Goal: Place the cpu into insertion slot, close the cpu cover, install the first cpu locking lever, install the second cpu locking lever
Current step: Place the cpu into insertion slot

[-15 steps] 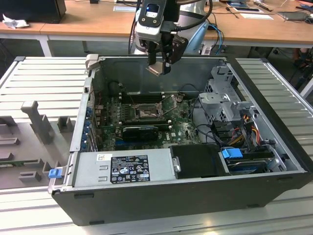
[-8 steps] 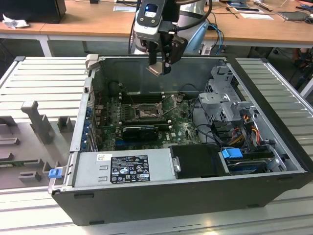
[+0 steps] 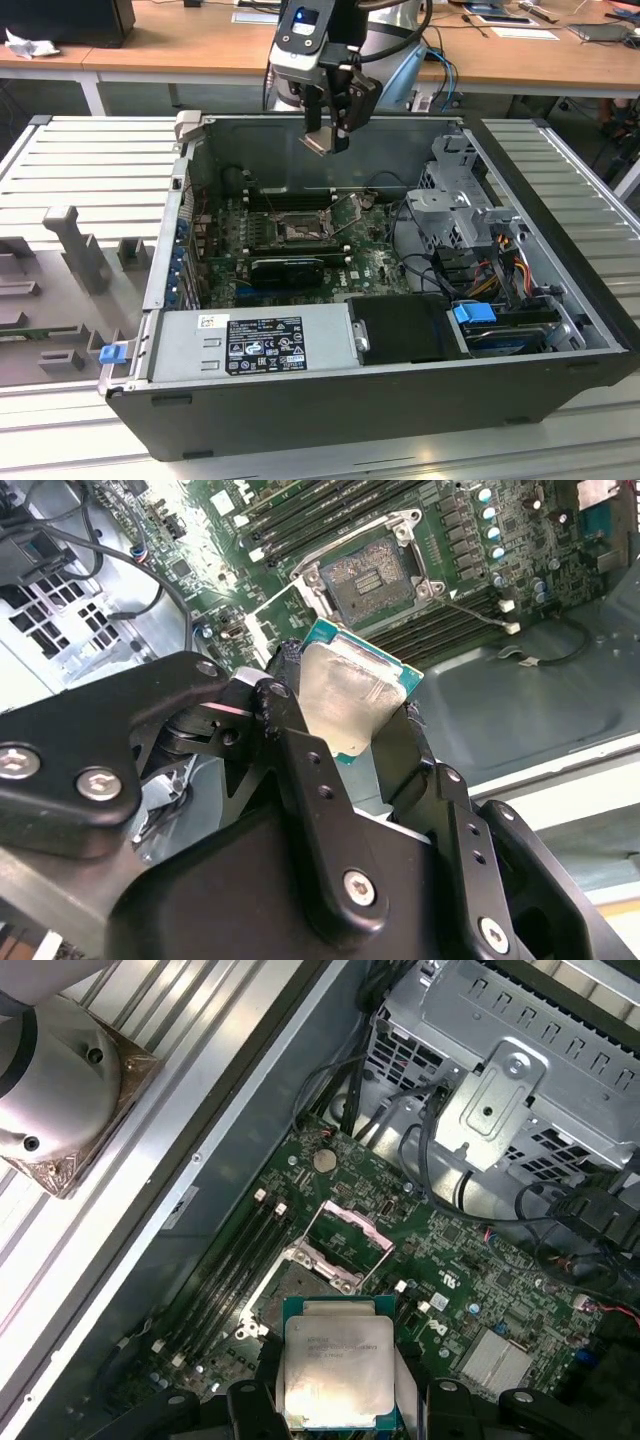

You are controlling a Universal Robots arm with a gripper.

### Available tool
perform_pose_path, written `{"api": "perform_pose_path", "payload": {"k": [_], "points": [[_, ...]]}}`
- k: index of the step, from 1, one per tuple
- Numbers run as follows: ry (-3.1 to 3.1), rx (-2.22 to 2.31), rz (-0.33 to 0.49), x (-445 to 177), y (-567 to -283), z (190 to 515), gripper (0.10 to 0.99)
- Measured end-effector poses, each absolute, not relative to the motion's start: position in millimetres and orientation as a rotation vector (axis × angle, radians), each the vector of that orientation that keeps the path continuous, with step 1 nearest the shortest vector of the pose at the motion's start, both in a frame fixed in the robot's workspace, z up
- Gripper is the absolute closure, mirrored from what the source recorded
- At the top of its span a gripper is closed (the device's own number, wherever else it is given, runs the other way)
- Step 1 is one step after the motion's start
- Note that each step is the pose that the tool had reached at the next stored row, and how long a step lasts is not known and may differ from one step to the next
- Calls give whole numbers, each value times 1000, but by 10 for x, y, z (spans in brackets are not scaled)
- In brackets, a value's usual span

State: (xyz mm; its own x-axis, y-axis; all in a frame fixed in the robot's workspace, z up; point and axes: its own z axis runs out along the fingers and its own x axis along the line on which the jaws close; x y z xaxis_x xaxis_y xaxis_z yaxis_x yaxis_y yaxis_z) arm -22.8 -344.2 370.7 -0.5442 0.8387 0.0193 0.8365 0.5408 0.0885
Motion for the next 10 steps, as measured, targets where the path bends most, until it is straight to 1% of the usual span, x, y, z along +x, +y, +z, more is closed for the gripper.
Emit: {"api": "perform_pose_path", "payload": {"k": [10], "points": [[2694,1555,135,-229,-3442,3704,561]]}}
